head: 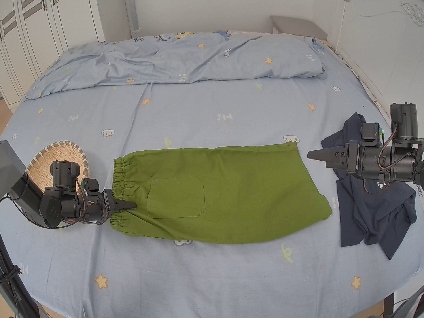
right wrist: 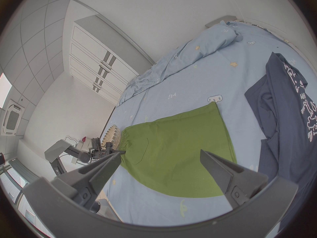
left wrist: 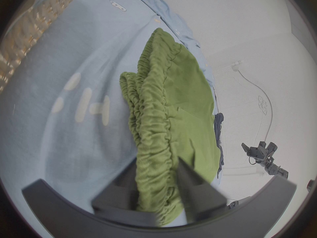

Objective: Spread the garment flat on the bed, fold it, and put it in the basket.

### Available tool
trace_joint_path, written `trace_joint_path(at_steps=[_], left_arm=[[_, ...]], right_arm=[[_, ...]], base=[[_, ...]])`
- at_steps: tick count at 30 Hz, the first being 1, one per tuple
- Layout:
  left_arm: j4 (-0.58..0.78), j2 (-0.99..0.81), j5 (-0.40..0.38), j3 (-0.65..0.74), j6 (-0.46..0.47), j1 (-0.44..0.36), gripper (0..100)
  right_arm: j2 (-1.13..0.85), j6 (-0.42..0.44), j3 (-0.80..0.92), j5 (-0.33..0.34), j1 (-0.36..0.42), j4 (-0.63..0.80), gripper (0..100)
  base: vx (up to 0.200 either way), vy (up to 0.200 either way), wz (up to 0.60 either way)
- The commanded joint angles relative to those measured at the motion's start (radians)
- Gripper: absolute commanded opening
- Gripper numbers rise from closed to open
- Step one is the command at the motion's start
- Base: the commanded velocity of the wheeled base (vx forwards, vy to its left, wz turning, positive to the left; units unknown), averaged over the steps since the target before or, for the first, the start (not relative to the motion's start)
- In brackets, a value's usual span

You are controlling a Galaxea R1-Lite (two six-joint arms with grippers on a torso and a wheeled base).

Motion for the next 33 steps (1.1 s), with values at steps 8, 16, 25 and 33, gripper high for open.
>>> trace_joint_path(at_steps=[8, 16, 25, 33], left_arm=[[0.031, -0.082, -0.002, 0.0, -0.008, 0.016, 0], [0.078, -0.113, -0.01, -0.009, -0.008, 0.015, 0], [0.075, -0.106, -0.01, -0.012, -0.008, 0.013, 0], [0.072, -0.1, -0.01, -0.012, -0.008, 0.01, 0]], right_arm=[[0.11, -0.004, -0.047, -0.004, -0.081, 0.01, 100], [0.308, -0.084, -0.131, -0.008, -0.156, 0.11, 100], [0.397, -0.195, -0.165, -0.004, -0.209, 0.187, 100], [0.418, -0.264, -0.193, 0.067, -0.215, 0.313, 100]], base=[[0.0, 0.0, 0.0], [0.0, 0.0, 0.0], [0.0, 0.0, 0.0], [0.0, 0.0, 0.0]])
